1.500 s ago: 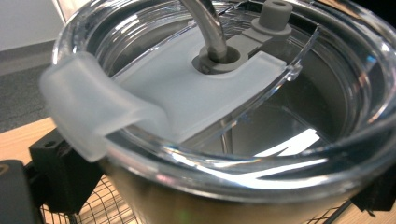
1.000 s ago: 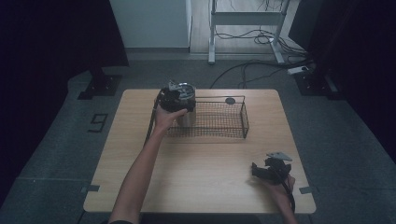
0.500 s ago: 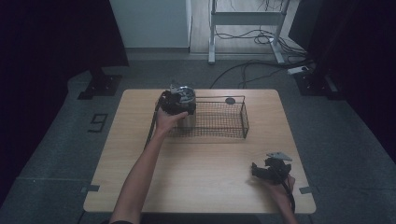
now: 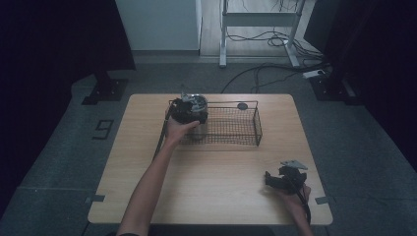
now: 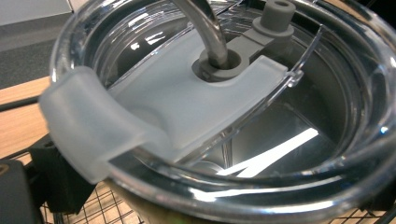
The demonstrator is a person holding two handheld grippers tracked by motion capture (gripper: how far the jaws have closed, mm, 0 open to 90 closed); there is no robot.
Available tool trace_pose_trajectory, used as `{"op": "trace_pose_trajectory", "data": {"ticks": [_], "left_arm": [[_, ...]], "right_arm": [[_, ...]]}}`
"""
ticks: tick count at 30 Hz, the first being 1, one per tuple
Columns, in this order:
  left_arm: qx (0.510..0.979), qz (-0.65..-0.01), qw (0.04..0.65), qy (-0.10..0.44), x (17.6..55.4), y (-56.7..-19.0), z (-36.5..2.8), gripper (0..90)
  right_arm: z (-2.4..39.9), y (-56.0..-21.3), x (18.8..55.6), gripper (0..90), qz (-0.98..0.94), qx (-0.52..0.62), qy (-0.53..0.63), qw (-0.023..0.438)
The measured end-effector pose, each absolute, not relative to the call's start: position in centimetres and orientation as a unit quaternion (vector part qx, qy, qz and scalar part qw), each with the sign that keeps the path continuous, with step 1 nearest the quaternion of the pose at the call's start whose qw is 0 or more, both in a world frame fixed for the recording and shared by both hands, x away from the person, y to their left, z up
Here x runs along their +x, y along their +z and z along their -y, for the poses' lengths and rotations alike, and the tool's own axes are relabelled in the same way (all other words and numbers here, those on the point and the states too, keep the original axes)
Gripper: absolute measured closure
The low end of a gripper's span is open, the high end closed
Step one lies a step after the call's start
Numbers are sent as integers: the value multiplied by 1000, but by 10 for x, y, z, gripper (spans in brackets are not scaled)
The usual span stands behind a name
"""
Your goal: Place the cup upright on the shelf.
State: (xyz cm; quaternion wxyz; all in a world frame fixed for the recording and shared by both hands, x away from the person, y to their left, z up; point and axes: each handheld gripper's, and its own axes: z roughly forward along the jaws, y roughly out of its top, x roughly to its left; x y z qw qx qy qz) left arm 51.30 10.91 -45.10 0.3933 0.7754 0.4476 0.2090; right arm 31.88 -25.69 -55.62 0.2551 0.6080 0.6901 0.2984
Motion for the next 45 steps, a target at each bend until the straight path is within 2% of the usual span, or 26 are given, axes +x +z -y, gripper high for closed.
{"op": "trace_pose_trajectory", "data": {"ticks": [14,19,28,36,45], "left_arm": [[779,-442,391,213,507,-458,-109,38],[764,-449,408,220,502,-455,-111,0],[755,-442,419,243,494,-446,-113,0],[746,-433,435,256,478,-435,-122,0],[753,-416,448,243,455,-427,-134,4]], "right_arm": [[257,-556,319,29,-690,608,298,255],[257,-556,319,29,-690,608,298,255],[257,-556,319,30,-690,608,298,255],[257,-556,319,29,-690,608,298,255],[257,-556,319,30,-690,608,298,255]]}}
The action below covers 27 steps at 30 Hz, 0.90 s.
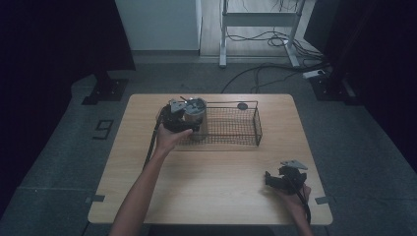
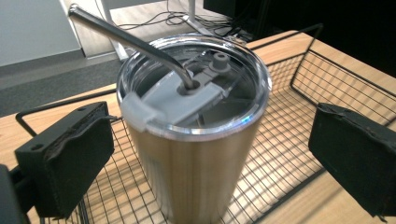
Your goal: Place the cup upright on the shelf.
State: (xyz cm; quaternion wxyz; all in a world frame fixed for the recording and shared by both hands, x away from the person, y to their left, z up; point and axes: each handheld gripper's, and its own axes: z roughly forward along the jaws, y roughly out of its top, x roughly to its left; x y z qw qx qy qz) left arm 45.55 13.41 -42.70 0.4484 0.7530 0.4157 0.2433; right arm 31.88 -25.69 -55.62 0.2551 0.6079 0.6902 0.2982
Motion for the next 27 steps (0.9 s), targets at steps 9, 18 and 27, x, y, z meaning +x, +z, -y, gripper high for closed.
{"op": "trace_pose_trajectory", "data": {"ticks": [9,18,27], "left_arm": [[753,-409,461,231,434,-425,-148,17],[753,-408,473,207,412,-438,-162,30],[764,-395,474,189,381,-443,-171,55]], "right_arm": [[257,-556,319,30,-690,608,297,255],[257,-556,319,29,-689,609,298,255],[257,-556,319,29,-690,609,298,255]]}}
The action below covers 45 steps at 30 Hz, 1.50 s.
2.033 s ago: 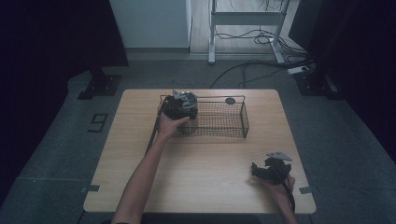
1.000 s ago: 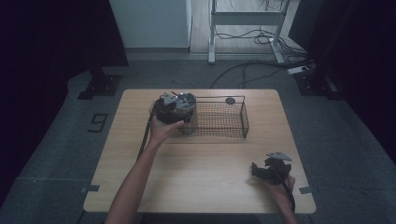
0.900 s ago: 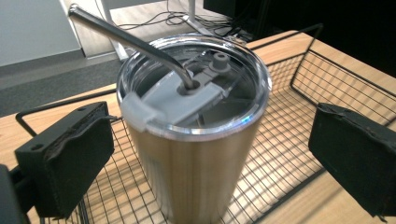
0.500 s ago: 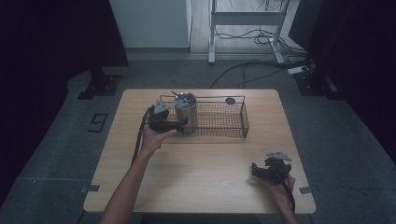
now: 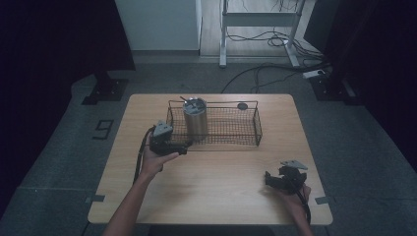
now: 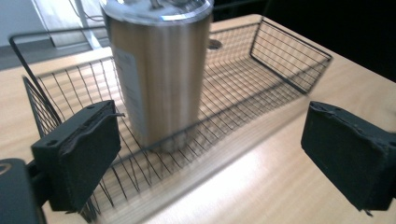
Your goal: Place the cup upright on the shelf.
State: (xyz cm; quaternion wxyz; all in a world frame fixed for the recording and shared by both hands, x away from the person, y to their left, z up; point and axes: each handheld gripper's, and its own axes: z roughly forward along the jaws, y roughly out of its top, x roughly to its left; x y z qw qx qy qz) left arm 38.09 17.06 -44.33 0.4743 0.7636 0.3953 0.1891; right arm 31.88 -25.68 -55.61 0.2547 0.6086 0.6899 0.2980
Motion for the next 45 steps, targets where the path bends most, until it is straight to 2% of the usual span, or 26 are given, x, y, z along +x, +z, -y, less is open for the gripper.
{"op": "trace_pose_trajectory", "data": {"ticks": [8,24,32,45], "left_arm": [[766,-393,473,186,352,-451,-181,79],[790,-408,423,176,320,-501,-199,125],[801,-415,396,168,314,-522,-196,140],[799,-416,399,171,314,-522,-195,139]], "right_arm": [[257,-556,319,29,-690,609,298,255],[257,-556,319,29,-690,609,298,255],[257,-556,319,28,-690,609,298,255],[257,-556,319,28,-690,609,298,255]]}}
